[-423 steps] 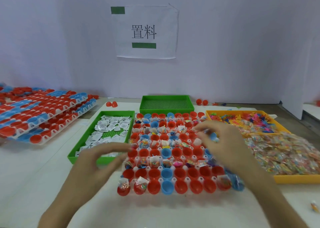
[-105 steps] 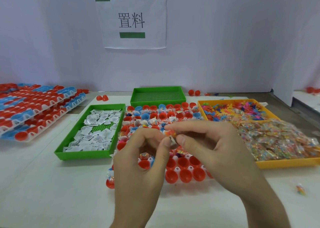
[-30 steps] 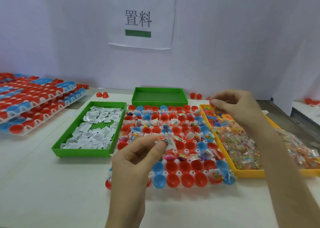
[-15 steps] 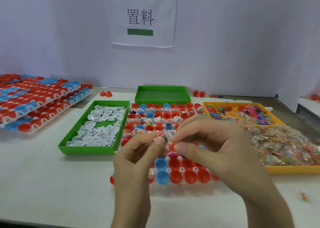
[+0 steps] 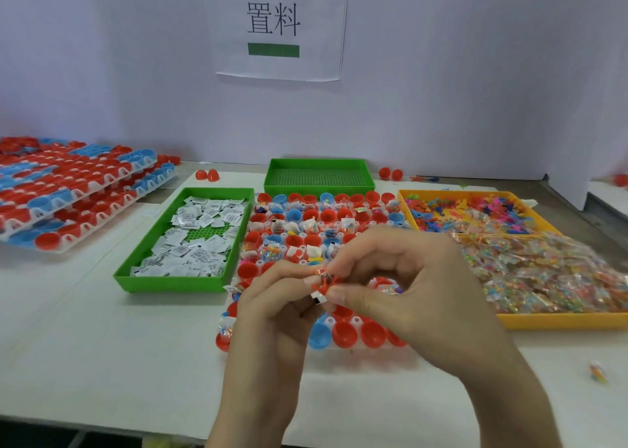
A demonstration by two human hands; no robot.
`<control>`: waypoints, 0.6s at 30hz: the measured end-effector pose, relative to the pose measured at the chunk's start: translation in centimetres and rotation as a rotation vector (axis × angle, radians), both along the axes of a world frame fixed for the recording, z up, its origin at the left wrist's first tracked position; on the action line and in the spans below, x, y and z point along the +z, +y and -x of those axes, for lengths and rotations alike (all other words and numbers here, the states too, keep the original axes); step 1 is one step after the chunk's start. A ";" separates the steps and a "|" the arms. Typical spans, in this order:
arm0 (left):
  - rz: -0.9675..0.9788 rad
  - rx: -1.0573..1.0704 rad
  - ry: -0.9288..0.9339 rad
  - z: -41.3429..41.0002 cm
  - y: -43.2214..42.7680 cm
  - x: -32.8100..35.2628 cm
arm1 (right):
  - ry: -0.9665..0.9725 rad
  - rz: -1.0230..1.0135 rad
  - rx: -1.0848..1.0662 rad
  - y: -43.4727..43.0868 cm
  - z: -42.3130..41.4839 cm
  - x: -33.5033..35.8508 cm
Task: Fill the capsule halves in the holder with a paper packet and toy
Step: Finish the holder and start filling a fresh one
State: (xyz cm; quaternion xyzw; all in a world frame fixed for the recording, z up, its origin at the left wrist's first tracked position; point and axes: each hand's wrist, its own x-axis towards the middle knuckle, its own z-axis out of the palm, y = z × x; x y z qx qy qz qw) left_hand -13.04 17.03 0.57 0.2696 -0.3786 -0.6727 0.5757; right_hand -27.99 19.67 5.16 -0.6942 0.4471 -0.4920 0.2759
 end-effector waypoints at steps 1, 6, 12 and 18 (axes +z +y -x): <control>-0.010 -0.002 0.005 0.0 0.0 0.0 | 0.016 -0.006 -0.004 0.0 0.0 0.0; -0.097 -0.018 0.034 -0.1 0.2 0.0 | 0.061 -0.042 0.014 0.2 -0.3 0.0; -0.082 0.029 -0.025 0.0 0.4 0.1 | 0.128 -0.071 -0.007 0.3 -0.4 0.0; 0.042 0.096 -0.103 -0.1 0.1 -0.3 | 0.131 -0.040 -0.114 -0.1 -0.5 -0.4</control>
